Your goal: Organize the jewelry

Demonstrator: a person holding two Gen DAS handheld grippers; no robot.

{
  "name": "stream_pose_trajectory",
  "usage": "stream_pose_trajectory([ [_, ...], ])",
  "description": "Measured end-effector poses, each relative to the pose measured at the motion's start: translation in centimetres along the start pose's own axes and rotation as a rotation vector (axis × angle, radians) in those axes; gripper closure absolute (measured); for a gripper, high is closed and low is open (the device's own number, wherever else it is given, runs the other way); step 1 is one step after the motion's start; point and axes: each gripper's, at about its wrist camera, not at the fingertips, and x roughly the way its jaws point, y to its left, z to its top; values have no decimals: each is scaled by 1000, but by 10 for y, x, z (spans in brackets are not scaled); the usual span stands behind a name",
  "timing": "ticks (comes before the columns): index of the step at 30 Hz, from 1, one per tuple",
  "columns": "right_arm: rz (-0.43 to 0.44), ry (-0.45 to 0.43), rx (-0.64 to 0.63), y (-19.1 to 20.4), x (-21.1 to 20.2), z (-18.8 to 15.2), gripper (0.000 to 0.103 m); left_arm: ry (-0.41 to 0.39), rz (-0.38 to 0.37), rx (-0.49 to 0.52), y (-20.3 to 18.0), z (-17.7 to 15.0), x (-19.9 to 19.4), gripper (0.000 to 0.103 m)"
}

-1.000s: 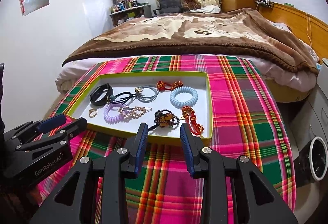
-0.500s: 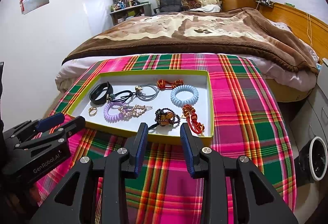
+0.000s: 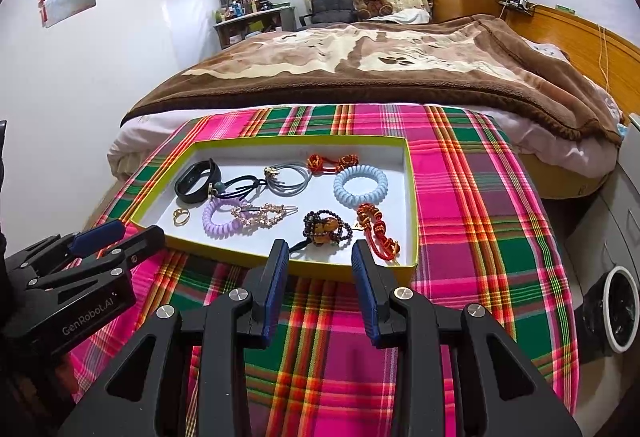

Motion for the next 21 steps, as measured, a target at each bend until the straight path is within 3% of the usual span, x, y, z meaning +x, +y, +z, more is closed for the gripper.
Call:
stream_pose_trajectory([
  [21, 2, 3, 1, 1, -2, -2, 69, -12, -12, -2, 2, -1, -5, 49],
])
